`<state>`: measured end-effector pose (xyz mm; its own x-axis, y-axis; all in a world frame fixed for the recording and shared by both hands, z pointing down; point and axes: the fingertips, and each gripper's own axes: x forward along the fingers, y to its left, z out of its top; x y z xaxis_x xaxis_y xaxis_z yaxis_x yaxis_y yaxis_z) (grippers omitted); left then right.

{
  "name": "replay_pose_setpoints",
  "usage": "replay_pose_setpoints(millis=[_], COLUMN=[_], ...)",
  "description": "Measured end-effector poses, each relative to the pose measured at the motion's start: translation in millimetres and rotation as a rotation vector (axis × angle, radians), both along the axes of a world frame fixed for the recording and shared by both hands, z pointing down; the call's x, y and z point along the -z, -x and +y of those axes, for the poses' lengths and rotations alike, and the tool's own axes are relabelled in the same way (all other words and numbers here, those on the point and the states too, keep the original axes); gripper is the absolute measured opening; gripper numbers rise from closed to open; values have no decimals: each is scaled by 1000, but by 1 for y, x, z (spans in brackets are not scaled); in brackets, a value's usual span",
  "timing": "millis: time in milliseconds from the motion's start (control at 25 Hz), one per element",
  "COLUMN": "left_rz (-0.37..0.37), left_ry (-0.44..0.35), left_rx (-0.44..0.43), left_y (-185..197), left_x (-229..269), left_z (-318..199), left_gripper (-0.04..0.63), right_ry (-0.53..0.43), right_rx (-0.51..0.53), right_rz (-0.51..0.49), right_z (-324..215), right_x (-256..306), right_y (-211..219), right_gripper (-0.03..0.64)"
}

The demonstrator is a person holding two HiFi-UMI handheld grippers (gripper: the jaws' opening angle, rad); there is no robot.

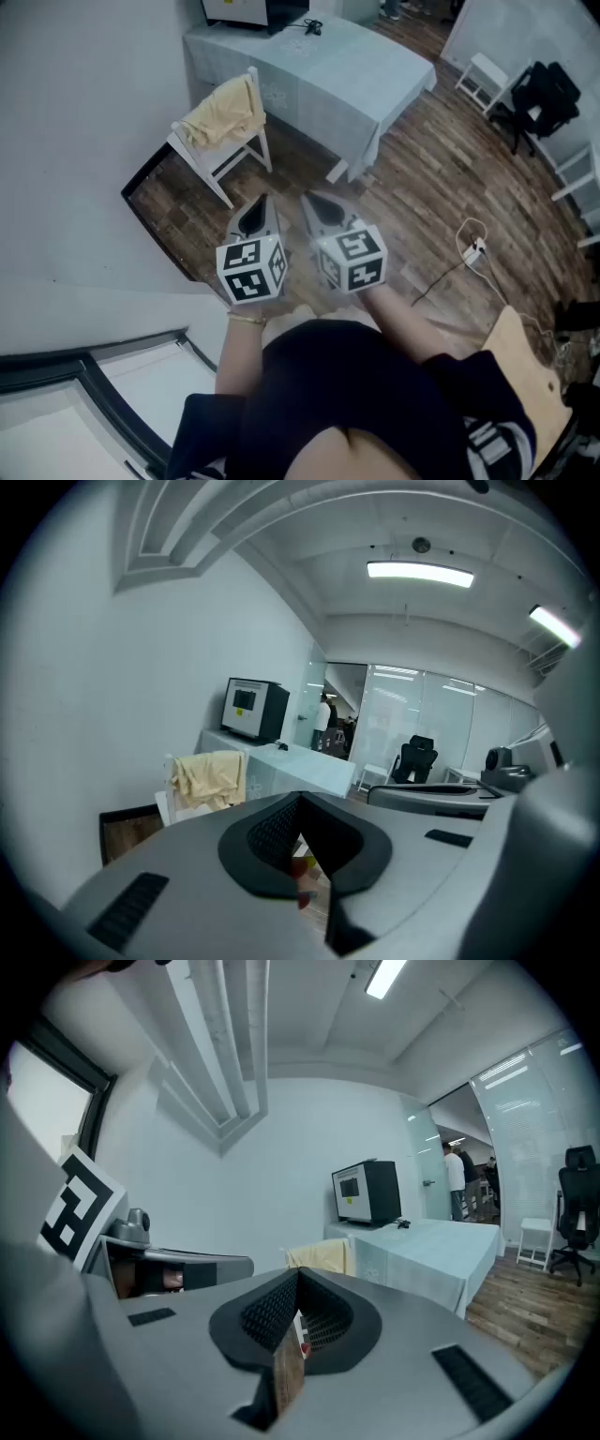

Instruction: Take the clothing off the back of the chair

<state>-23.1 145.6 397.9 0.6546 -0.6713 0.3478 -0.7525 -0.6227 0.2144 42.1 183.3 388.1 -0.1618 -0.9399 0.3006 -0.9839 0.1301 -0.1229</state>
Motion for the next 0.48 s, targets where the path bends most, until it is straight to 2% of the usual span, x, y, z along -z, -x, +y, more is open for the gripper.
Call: replay_pose_setpoints(millis=[480], left_rz=[17], left_ry=[18], left_rx=[-6], left_y=[9], left_x=[1], left_z=[-8], left_gripper=[-3], right_ry=[-6], right_rx=[0], right_rz=[-1], right_z=[-8], right_x=[3], right_y=[13], right_gripper=[12])
